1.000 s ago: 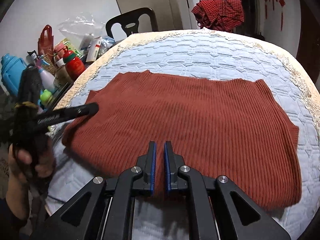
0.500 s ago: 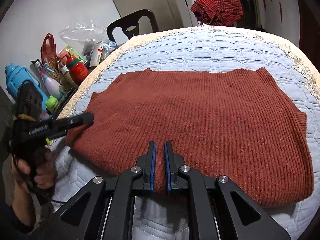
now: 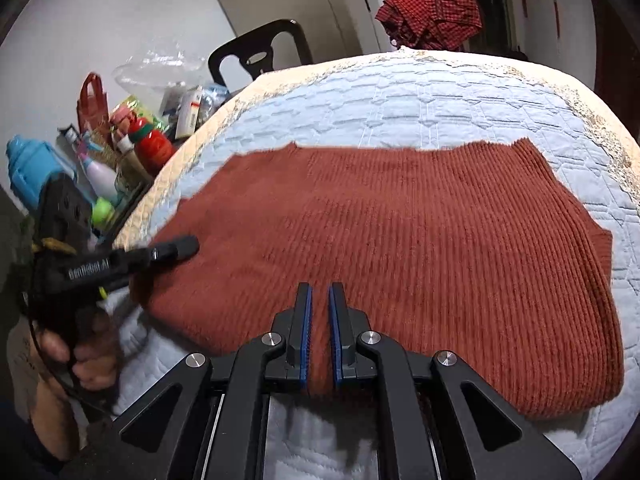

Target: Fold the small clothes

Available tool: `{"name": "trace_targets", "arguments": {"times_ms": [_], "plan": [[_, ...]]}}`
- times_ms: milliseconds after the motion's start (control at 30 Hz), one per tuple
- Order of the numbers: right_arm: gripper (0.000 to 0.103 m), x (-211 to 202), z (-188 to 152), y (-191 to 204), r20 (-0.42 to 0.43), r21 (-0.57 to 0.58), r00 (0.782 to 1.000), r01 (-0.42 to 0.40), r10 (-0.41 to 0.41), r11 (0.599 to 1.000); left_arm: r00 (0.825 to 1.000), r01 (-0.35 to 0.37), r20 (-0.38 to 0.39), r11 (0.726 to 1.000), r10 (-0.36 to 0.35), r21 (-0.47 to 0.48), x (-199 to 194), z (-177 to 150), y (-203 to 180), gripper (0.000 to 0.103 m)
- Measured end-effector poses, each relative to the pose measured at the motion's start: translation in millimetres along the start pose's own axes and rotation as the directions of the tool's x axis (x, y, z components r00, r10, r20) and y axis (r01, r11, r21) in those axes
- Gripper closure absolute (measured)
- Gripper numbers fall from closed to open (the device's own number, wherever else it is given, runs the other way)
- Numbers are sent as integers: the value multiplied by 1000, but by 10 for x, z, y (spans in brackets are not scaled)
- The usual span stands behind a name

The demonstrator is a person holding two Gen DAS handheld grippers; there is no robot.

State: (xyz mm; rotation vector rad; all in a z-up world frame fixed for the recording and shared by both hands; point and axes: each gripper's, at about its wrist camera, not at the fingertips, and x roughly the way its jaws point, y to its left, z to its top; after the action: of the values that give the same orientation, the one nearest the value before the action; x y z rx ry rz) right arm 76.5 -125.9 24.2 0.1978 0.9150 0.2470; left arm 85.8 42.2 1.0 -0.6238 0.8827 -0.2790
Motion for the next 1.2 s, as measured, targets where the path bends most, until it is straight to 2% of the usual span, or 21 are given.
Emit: {"name": "trace_targets", "arguments": {"times_ms": [133, 200, 333, 500, 700, 833, 933, 1100, 1167, 1200], "plan": [[95, 129, 197, -16, 12, -1, 1000, 20, -20, 1000, 1000, 14, 11, 1000, -14, -6, -29, 52, -22, 85], [95, 264, 277, -67, -13, 17, 999, 40, -40, 999, 999, 31, 23, 1000, -31, -4, -71, 91, -58, 85], [95, 316, 378, -125, -10, 49, 999, 34, -34, 998, 997, 69, 46, 998, -70, 9, -160, 170, -182, 85], [95, 44, 233, -160, 24, 43, 1000, 13, -14, 999, 989, 139, 54, 990, -140, 28, -212, 288, -459, 85], [95, -324, -54, -561, 56, 168, 997, 41, -51, 985, 977, 206, 35, 972, -212, 115, -168, 354, -980, 86], [95, -577, -193, -816, 85, 231, 991, 77, -99, 970, 967, 253, -11, 951, -256, 179, -3, 328, -1376, 86], [95, -727, -270, -952, 112, 270, 986, 86, -120, 959, 959, 283, -75, 934, -273, 217, 275, 227, -1666, 86], [95, -808, -321, -1053, 128, 293, 985, 73, -115, 953, 946, 271, -242, 936, -216, 224, 936, -20, -1857, 85], [95, -826, -346, -1092, 129, 302, 986, 62, -105, 951, 938, 263, -284, 941, -198, 213, 1065, -86, -1878, 84], [94, -830, -363, -1090, 131, 304, 986, 59, -103, 951, 938, 266, -283, 939, -200, 219, 1057, -102, -1915, 79]]}}
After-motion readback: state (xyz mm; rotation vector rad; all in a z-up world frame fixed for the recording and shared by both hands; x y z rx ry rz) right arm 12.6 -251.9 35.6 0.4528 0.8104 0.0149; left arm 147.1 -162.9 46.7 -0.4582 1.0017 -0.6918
